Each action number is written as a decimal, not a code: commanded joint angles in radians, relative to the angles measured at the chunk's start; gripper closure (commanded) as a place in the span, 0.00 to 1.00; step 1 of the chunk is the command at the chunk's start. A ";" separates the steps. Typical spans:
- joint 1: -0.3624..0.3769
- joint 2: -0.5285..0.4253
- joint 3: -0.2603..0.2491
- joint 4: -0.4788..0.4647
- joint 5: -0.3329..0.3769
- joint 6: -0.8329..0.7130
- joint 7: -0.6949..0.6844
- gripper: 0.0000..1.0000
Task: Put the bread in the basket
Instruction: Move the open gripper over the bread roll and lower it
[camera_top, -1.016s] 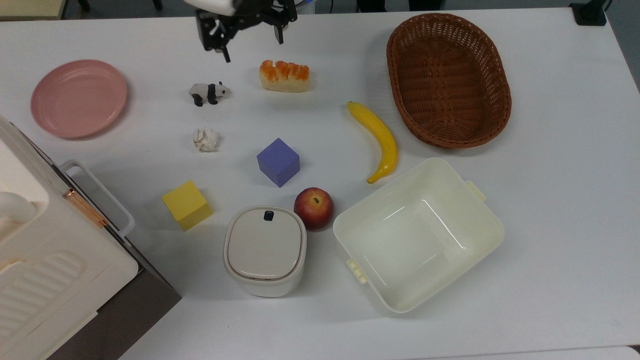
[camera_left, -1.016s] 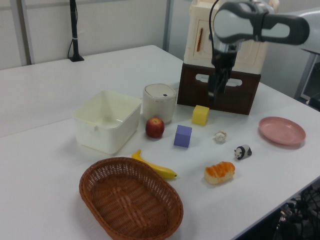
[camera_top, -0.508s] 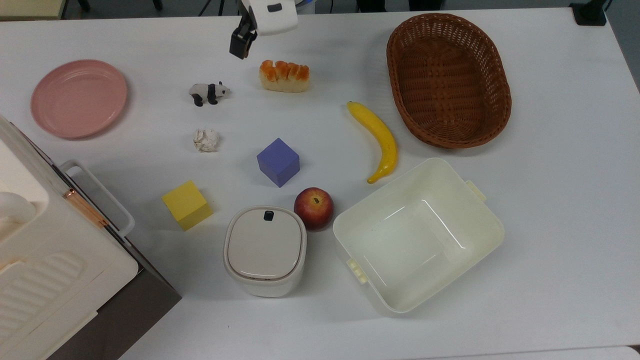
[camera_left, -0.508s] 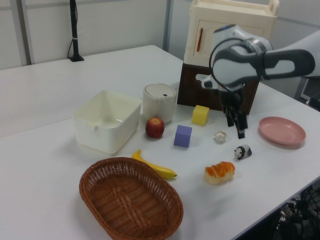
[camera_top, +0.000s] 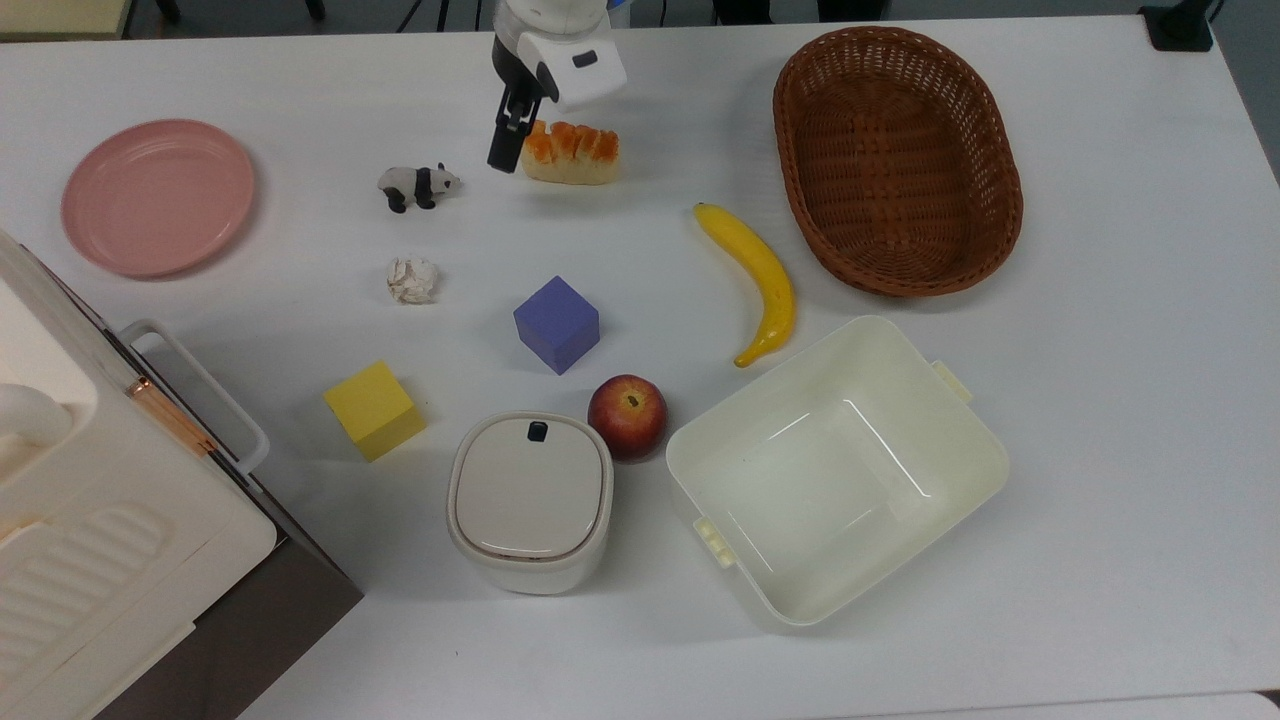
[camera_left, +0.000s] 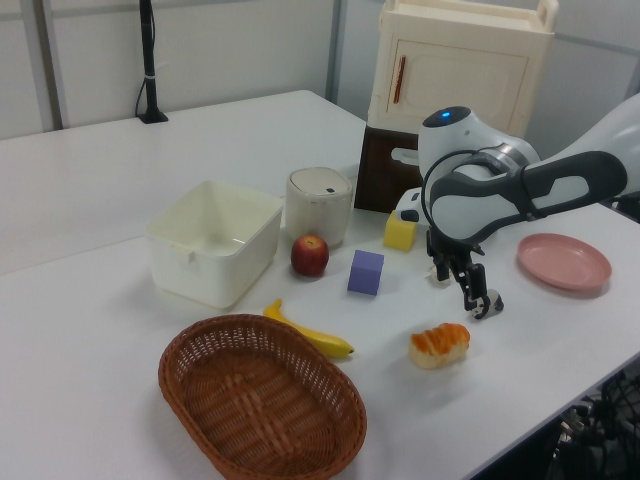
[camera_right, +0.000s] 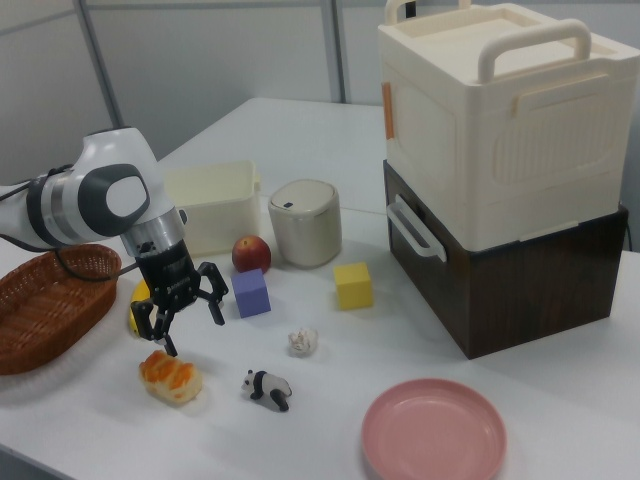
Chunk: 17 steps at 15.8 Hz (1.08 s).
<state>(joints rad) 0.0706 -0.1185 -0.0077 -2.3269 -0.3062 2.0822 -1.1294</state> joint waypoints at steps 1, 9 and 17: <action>0.002 -0.015 -0.005 -0.014 0.009 0.059 0.028 0.00; 0.011 -0.018 0.060 -0.017 0.064 -0.056 0.062 0.00; 0.047 -0.004 0.095 -0.052 0.098 -0.067 0.065 0.00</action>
<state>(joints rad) 0.0772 -0.1165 0.0933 -2.3471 -0.2224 2.0344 -1.0823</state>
